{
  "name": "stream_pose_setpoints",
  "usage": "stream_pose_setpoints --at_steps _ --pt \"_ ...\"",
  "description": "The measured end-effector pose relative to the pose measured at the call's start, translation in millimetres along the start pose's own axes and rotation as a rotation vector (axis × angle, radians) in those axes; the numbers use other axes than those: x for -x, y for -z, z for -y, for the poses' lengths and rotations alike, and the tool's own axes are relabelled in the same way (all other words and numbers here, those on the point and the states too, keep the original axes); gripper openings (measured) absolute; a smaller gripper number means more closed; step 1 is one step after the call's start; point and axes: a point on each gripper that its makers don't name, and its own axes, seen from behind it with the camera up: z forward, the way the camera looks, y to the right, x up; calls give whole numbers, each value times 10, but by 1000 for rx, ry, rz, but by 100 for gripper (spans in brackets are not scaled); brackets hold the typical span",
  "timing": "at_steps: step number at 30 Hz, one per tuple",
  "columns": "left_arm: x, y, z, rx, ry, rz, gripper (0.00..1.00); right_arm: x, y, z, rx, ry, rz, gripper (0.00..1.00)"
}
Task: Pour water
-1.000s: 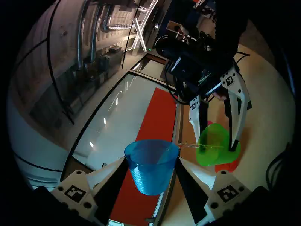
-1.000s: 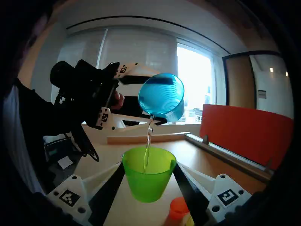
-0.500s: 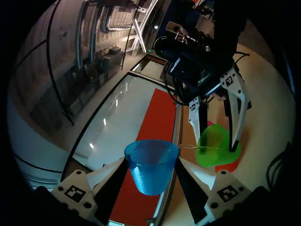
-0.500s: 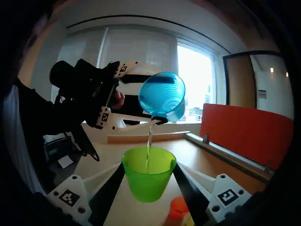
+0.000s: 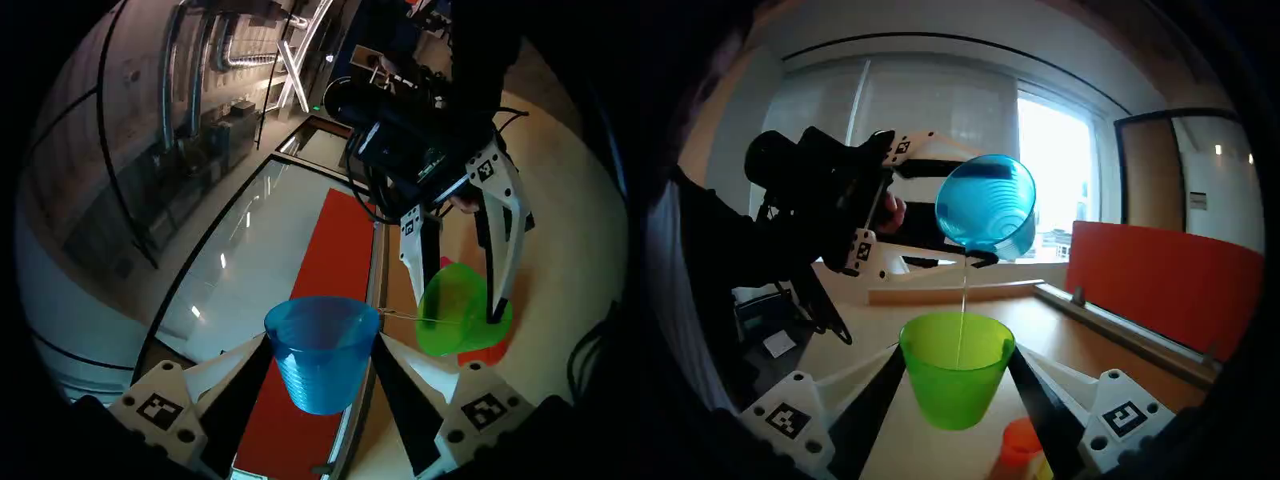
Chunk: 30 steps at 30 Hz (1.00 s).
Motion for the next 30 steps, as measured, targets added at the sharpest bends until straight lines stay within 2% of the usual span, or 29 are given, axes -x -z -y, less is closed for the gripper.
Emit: stream_pose_setpoints --at_steps 30 --pt "-58 23 -48 11 -65 -7 84 -7 18 4 -1 9 -5 91"
